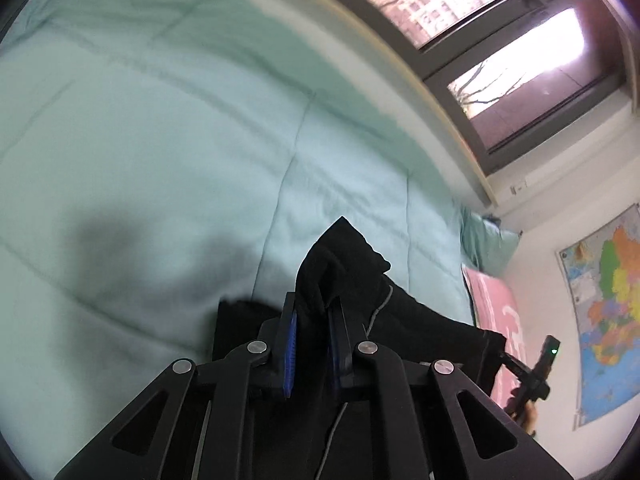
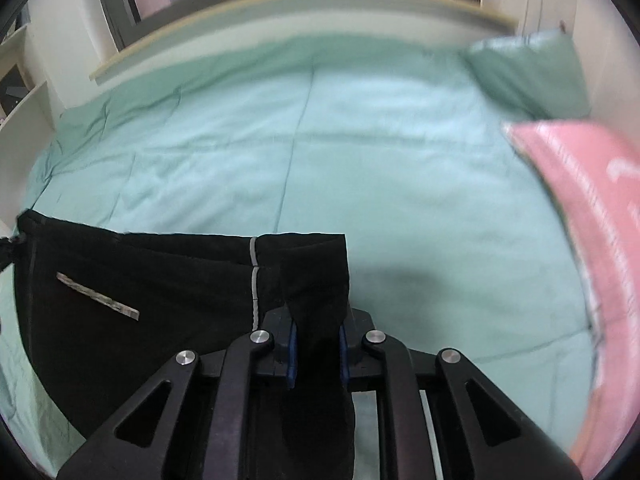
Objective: Fold large clothes
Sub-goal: 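Release the jacket and pull both grippers back above it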
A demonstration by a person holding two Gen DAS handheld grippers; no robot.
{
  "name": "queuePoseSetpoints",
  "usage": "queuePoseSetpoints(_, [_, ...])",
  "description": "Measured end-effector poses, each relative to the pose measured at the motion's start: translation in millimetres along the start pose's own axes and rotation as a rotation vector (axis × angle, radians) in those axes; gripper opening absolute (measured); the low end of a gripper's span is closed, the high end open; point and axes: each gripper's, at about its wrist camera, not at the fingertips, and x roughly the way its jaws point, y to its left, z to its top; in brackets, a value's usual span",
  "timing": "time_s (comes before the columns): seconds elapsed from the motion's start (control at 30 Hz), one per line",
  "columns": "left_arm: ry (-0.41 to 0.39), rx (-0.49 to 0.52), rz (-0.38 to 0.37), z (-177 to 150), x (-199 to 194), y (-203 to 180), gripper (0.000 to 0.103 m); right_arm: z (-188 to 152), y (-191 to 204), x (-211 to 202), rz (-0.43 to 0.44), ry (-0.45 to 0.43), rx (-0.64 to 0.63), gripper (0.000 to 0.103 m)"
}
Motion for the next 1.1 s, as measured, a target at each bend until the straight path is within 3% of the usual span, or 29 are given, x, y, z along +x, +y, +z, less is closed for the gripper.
queuePoseSetpoints(0.07, [-0.012, 0.038, 0.045, 11, 9, -9, 0.013, 18, 3, 2, -0.023, -0.018, -0.007, 0.016])
queuePoseSetpoints(0.17, [0.023, 0.005, 0.123, 20, 45, 5, 0.013, 33, -1, 31, -0.029, 0.015, 0.039, 0.016])
queuePoseSetpoints(0.3, [0.181, -0.032, 0.284, 10, 120, 43, 0.015, 26, -9, 111, -0.026, 0.168, 0.092, 0.016])
queuePoseSetpoints(0.37, [0.244, -0.067, 0.314, 0, 149, 61, 0.023, 15, -15, 142, -0.002, 0.242, 0.132, 0.017])
queuePoseSetpoints(0.43, [0.254, -0.065, 0.326, -5, 160, 67, 0.031, 4, -20, 162, 0.009, 0.289, 0.171, 0.02])
queuePoseSetpoints(0.47, [0.258, -0.068, 0.33, -5, 163, 69, 0.038, 0, -21, 167, 0.008, 0.301, 0.183, 0.028])
queuePoseSetpoints(0.5, [0.269, -0.095, 0.311, -3, 163, 73, 0.038, -3, -23, 171, 0.007, 0.307, 0.2, 0.038])
queuePoseSetpoints(0.53, [0.275, -0.112, 0.294, -2, 161, 75, 0.039, -5, -28, 171, 0.012, 0.307, 0.228, 0.042])
queuePoseSetpoints(0.6, [0.299, -0.179, 0.228, 4, 149, 83, 0.039, -7, -39, 165, 0.036, 0.298, 0.281, 0.045])
queuePoseSetpoints(0.67, [0.26, -0.241, 0.148, 10, 123, 90, 0.039, -6, -47, 148, 0.057, 0.278, 0.318, 0.046])
queuePoseSetpoints(0.77, [0.191, -0.254, 0.152, 15, 85, 88, 0.038, -2, -50, 102, 0.057, 0.197, 0.32, 0.047])
queuePoseSetpoints(0.9, [0.122, -0.146, 0.239, 10, 30, 57, 0.038, 1, -24, 29, 0.095, 0.094, 0.226, 0.049])
queuePoseSetpoints(1.0, [0.095, -0.032, 0.25, -7, 3, 20, 0.038, -3, 14, -3, 0.135, 0.087, 0.133, 0.052])
queuePoseSetpoints(1.1, [0.126, 0.098, 0.224, -41, 3, -32, 0.039, -12, 56, -20, 0.201, 0.104, 0.066, 0.055])
